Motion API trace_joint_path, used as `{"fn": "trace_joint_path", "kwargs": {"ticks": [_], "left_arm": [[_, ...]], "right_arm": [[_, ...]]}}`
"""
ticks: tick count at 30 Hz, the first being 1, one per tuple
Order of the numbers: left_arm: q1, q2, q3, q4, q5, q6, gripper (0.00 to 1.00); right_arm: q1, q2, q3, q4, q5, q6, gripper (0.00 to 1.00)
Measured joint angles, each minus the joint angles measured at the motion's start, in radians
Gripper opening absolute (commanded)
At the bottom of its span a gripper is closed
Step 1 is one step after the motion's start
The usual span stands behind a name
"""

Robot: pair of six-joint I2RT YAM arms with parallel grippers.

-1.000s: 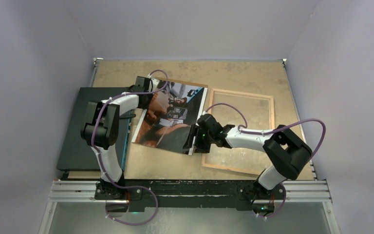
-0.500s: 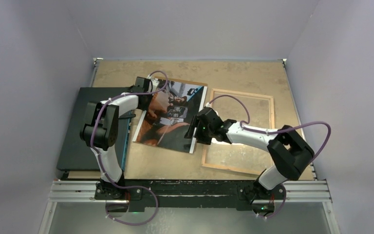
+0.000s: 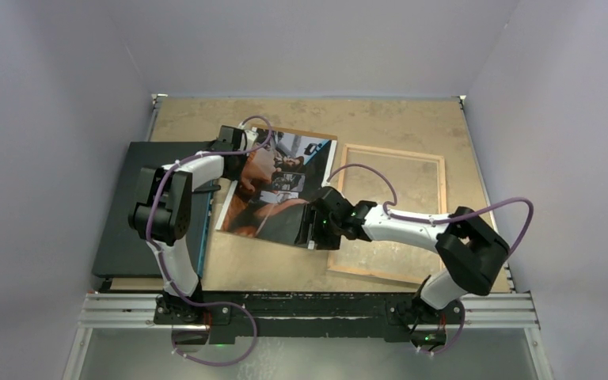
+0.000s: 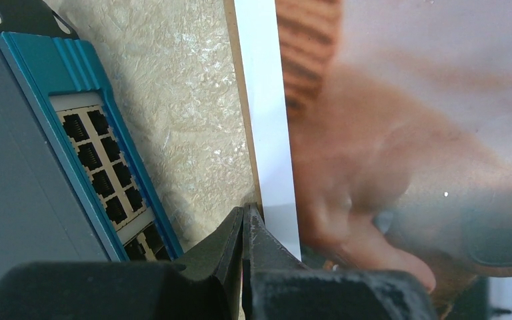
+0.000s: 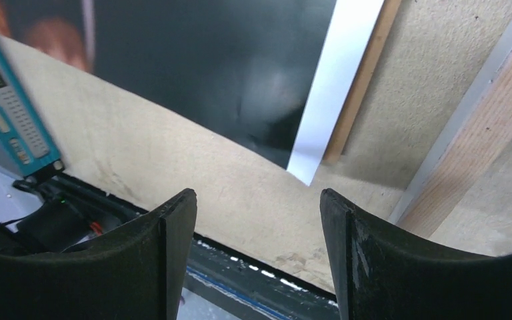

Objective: Put the photo into the frame
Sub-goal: Pick up the photo at the center of the board.

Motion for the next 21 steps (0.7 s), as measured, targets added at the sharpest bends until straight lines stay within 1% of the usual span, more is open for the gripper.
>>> {"fn": "trace_joint_path", "kwargs": {"ticks": [7, 12, 21], "left_arm": [[0.0, -0.008, -0.011, 0.003, 0.003, 0.0, 0.0], [0.0, -0.012, -0.016, 0.005, 0.005, 0.0, 0.0], [0.0, -0.015, -0.022, 0.009, 0.008, 0.0, 0.0]], "right_arm": [[0.0, 0.079, 0.0, -0.002, -0.005, 0.0, 0.68], [0.0, 0.086, 0.002, 0.013, -0.018, 0.0, 0.64], [0.0, 0.086, -0.01, 0.054, -0.021, 0.036, 0.55]]}}
